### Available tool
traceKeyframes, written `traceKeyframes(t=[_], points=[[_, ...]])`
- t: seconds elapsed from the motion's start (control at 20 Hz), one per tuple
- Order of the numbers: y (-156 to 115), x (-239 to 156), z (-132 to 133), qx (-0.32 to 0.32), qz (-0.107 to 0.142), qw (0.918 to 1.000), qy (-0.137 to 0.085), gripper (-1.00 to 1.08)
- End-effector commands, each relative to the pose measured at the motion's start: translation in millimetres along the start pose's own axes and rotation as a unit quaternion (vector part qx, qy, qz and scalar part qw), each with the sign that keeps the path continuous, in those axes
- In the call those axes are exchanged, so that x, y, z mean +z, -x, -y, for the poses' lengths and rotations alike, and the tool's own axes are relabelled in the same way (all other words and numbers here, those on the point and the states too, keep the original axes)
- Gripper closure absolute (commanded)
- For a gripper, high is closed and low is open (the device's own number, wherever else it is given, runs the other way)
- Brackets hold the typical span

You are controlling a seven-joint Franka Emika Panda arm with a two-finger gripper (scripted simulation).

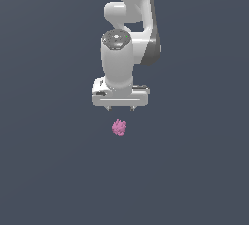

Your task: Pick up the object and move it to a goal position.

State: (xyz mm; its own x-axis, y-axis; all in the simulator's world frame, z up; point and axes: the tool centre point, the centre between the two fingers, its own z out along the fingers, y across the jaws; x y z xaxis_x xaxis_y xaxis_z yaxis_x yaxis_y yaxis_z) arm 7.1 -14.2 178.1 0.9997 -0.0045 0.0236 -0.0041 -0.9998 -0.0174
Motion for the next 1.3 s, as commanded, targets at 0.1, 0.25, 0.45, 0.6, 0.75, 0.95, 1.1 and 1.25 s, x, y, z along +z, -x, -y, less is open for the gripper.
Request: traceKeyframes(t=[0.1,0.25,0.45,0.6,0.75,0.95,1.1,1.25], points=[[-0.6,5.4,-1.1,-0.035,0.001,0.9994,0.002,-0.92],[-1.2,10.0,-2.1,-0.067,0.003,0.9978,0.003,-0.92],[-2.1,17.7,-3.5,-0.118,0.005,0.993,0.005,-0.92],[-2.7,23.9,-4.6,-0.16,0.006,0.9871,0.007,-0.92],[-3.4,30.2,-5.6,-0.202,0.008,0.9794,0.007,-0.92],[-4.2,38.4,-6.8,-0.257,0.01,0.9664,0.008,-0.92],[-4.7,44.5,-7.7,-0.297,0.012,0.9547,0.008,-0.92],[-5.2,50.6,-8.4,-0.338,0.013,0.9412,0.008,-0.92]])
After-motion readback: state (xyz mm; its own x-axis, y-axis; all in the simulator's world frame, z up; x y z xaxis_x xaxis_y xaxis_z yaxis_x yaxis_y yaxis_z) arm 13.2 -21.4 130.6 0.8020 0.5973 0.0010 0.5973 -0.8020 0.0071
